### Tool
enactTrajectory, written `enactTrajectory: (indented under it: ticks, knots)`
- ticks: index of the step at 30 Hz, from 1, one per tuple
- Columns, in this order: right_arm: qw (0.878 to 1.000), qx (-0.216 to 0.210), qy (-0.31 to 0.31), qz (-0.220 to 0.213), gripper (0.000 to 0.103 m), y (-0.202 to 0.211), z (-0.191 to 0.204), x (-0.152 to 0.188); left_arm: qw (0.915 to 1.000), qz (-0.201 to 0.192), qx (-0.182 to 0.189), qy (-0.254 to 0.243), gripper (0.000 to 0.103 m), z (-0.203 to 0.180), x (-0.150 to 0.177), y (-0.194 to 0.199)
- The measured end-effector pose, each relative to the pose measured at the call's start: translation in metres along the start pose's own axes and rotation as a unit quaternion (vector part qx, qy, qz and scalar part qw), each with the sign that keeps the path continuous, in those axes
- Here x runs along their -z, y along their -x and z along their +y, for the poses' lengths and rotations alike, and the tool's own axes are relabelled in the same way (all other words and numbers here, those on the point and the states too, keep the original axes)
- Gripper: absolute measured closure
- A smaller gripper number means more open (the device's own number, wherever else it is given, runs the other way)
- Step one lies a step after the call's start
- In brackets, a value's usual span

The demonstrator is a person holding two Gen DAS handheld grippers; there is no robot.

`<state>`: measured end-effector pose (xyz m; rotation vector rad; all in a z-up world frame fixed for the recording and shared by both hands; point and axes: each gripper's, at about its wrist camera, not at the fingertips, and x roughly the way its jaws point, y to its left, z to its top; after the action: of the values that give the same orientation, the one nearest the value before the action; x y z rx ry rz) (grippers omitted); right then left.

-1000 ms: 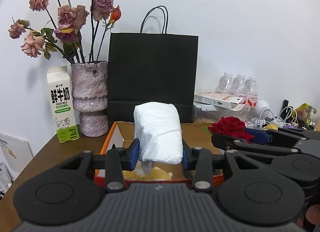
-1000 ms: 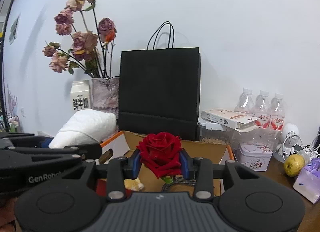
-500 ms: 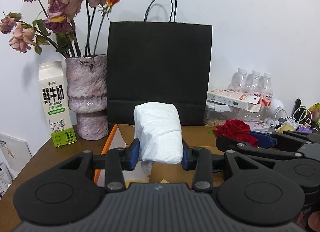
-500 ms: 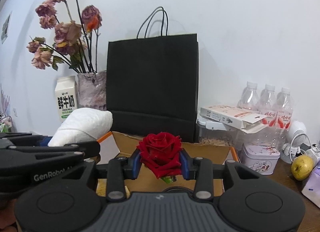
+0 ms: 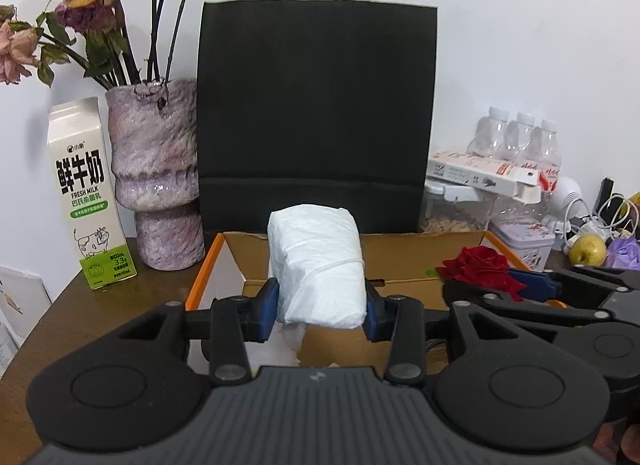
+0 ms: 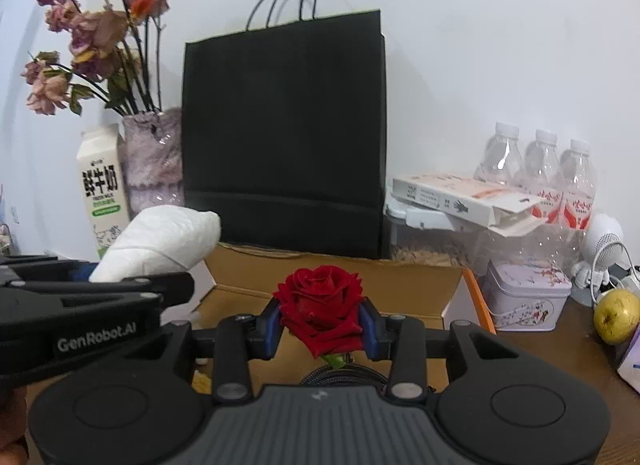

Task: Organize objects
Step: 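Open both tools to drop the white cloth and rose into the box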

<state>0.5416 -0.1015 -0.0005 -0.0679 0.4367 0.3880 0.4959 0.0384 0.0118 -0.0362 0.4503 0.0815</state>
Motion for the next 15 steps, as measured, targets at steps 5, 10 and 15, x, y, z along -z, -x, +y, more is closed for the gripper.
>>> enactTrajectory:
  ticks: [5,10,15]
  knots:
    - [1.0,0.009,-0.002,0.019,0.065,-0.01,-0.005,0.005,0.9999,0.01,-0.005,0.006,0.061,0.006,0.002,-0.01]
    - [0.999,0.012,-0.001,0.031,0.065,-0.014,-0.006,0.007,0.9999,0.011,-0.004,0.006,0.059,0.007,0.005,-0.014]
    - [0.999,0.017,0.001,0.038,0.055,-0.015,-0.006,0.007,0.9998,0.002,-0.013,0.012,0.028,0.009,0.003,-0.011]
